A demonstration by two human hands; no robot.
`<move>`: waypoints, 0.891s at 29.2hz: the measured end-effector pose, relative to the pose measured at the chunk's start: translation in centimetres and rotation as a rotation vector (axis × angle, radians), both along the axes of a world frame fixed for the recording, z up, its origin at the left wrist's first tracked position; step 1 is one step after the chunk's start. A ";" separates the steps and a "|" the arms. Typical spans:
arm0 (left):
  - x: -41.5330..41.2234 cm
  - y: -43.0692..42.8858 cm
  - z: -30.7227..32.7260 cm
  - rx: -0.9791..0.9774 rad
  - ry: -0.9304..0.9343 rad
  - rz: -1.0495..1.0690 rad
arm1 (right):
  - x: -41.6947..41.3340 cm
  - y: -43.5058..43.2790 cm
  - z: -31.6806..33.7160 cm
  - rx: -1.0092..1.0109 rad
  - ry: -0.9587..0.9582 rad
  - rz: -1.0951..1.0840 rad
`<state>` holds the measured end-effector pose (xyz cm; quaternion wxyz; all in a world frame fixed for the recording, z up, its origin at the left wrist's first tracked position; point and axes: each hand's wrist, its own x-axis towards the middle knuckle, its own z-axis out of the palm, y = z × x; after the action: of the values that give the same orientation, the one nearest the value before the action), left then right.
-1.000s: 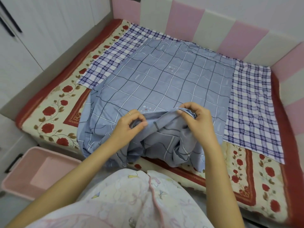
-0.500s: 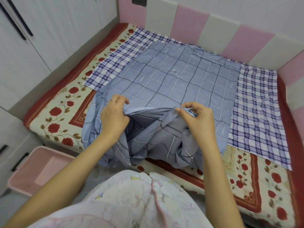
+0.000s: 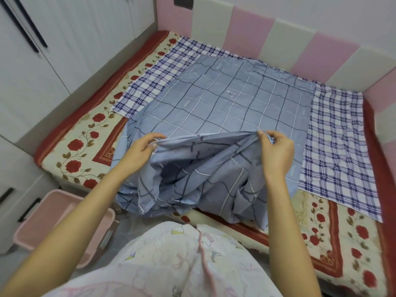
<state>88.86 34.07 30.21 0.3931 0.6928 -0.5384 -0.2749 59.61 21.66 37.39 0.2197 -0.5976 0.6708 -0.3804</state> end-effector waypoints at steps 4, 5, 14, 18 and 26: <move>-0.7 -0.4 0.1 0.053 0.045 0.040 | -0.5 -0.5 -0.3 0.010 0.005 -0.032; -0.7 -0.6 0.0 0.082 0.041 0.031 | -0.5 -0.5 -0.3 0.008 0.005 -0.034; -1.4 -1.2 1.1 0.039 -0.390 0.186 | -0.5 0.0 -0.8 0.001 0.026 -0.038; 0.0 -1.9 0.1 0.224 -0.529 -0.032 | -0.6 0.1 -0.7 0.006 0.036 -0.043; 0.3 -1.6 0.9 -0.029 -0.366 0.036 | -0.5 0.0 -0.4 0.031 0.069 -0.013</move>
<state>89.18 32.51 31.09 0.3032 0.7352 -0.5923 -0.1295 59.11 21.71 37.02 0.2031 -0.6023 0.6876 -0.3509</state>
